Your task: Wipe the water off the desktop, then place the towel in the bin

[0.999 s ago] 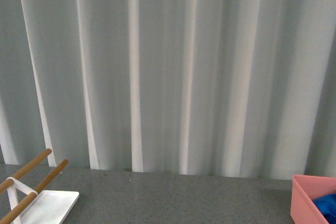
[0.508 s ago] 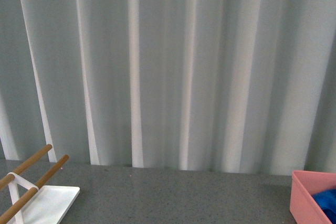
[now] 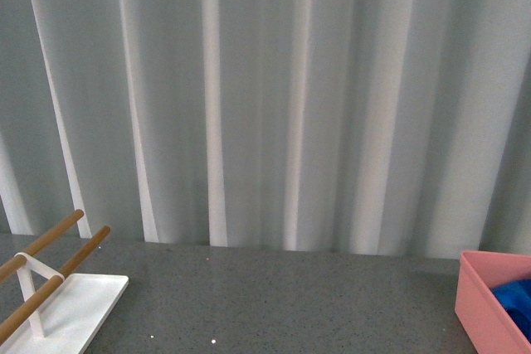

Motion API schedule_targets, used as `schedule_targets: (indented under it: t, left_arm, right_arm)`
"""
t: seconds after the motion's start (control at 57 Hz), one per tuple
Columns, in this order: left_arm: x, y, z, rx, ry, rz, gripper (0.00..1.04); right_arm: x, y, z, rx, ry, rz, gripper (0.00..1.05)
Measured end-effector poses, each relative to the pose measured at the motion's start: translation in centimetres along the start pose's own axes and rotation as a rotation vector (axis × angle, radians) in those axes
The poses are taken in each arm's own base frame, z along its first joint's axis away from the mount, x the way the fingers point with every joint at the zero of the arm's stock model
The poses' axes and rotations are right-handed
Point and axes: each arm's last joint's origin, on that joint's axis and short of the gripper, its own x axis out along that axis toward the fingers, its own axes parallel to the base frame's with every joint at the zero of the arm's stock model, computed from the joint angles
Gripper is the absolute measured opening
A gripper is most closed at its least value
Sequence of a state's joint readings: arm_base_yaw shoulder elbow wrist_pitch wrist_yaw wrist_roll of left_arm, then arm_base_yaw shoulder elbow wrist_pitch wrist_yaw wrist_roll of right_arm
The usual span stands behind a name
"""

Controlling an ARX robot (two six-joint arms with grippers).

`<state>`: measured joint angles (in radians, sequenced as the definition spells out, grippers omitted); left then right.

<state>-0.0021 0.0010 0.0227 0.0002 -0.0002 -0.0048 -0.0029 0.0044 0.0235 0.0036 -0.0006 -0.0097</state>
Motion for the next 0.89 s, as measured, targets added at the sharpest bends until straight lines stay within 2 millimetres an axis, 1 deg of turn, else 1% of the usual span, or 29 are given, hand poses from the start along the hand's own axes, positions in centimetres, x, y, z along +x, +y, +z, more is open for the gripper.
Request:
schedule_targets:
  t: [0.21,0.245,0.438,0.456,0.526,0.543,0.614,0.631,0.701,0.736,0.754,0.824,0.894]
  left_arm:
    - [0.00,0.00,0.00,0.000,0.000,0.000,0.98]
    - [0.00,0.00,0.00,0.000,0.000,0.000,0.98]
    - [0.00,0.00,0.00,0.000,0.000,0.000,0.98]
    - [0.00,0.00,0.00,0.000,0.000,0.000,0.98]
    - [0.00,0.00,0.00,0.000,0.000,0.000,0.98]
    - [0.00,0.00,0.00,0.000,0.000,0.000,0.98]
    - [0.00,0.00,0.00,0.000,0.000,0.000,0.98]
    - [0.00,0.00,0.00,0.000,0.000,0.000,0.98]
    - [0.00,0.00,0.00,0.000,0.000,0.000,0.98]
    - [0.00,0.00,0.00,0.000,0.000,0.000,0.98]
    - [0.00,0.00,0.00,0.000,0.000,0.000,0.98]
    - [0.00,0.00,0.00,0.000,0.000,0.000,0.98]
    - [0.00,0.00,0.00,0.000,0.000,0.000,0.98]
  right_arm:
    - [0.00,0.00,-0.02,0.000,0.002,0.000,0.04]
    - [0.00,0.00,-0.02,0.000,0.002,0.000,0.08]
    - [0.00,0.00,-0.02,0.000,0.002,0.000,0.45]
    - [0.00,0.00,-0.02,0.000,0.002,0.000,0.47]
    - [0.00,0.00,-0.02,0.000,0.002,0.000,0.61]
    - [0.00,0.00,-0.02,0.000,0.002,0.000,0.63]
    - [0.00,0.00,-0.02,0.000,0.002,0.000,0.77]
    - [0.00,0.00,-0.02,0.000,0.002,0.000,0.79]
    - [0.00,0.00,-0.03,0.000,0.003,0.000,0.93]
    - [0.00,0.00,-0.03,0.000,0.003,0.000,0.98]
    - [0.00,0.00,-0.03,0.001,0.003,0.000,1.00]
    - [0.00,0.00,-0.03,0.003,0.003,0.000,0.97]
    - [0.00,0.00,-0.03,0.003,0.003,0.000,0.98]
